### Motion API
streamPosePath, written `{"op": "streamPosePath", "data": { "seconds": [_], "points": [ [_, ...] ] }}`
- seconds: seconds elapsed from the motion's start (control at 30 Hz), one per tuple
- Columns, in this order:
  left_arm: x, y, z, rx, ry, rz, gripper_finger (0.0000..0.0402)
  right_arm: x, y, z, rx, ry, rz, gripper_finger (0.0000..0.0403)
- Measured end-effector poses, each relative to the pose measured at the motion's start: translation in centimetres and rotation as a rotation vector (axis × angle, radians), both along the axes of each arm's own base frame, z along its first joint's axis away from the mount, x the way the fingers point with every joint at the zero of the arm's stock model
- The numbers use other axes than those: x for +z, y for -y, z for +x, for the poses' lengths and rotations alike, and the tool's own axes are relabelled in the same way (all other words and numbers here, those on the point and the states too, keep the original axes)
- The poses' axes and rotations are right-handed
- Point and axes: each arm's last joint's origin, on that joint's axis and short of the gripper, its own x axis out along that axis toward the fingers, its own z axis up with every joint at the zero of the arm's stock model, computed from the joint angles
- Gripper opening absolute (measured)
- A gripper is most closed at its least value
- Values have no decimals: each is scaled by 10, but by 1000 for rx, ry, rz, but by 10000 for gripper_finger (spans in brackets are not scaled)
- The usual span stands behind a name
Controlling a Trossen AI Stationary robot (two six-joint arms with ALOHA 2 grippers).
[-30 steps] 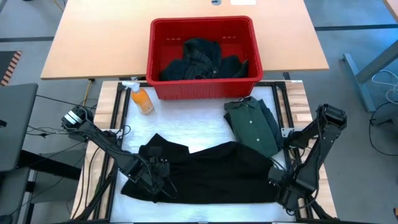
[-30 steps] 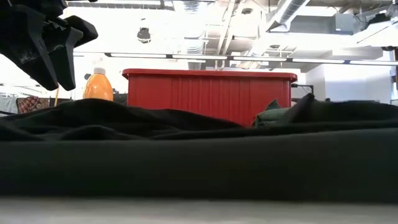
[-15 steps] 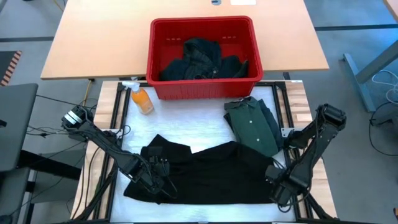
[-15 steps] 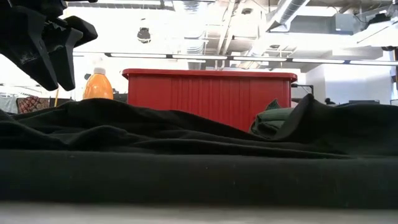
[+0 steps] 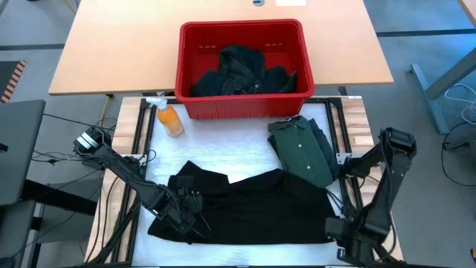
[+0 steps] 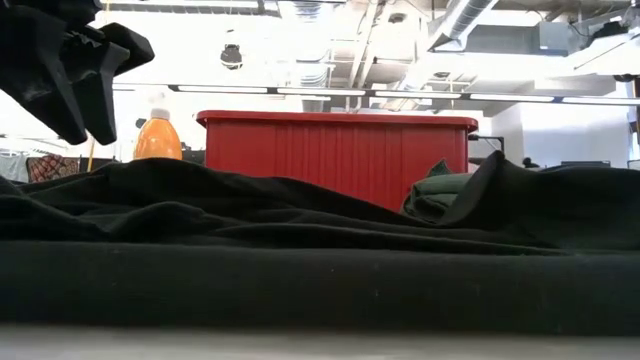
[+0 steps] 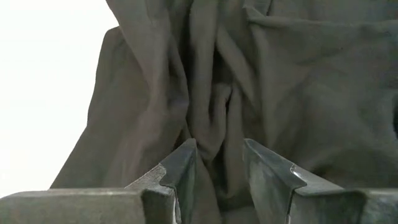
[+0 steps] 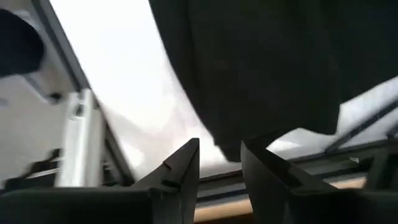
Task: Fold laundry
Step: Fold the black shirt
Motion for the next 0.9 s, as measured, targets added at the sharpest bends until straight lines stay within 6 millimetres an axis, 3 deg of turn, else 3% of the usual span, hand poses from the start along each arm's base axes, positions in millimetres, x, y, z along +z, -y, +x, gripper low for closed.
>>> {"op": "streamPosePath", "data": {
  "seconds": [0.3, 0.6, 0.7, 0.9],
  "points": [
    [0, -1, 0, -8, 6, 19, 119, -46, -19, -4, 124, -68, -148, 144],
    [0, -1, 1, -9, 5, 20, 119, -48, -18, 1, 160, -138, -124, 161],
    [0, -1, 1, -8, 6, 22, 119, -47, -18, 1, 166, -153, -120, 129],
    [0, -1, 1, -7, 6, 21, 119, -48, -18, 1, 166, -152, -119, 17]
  ]
}}
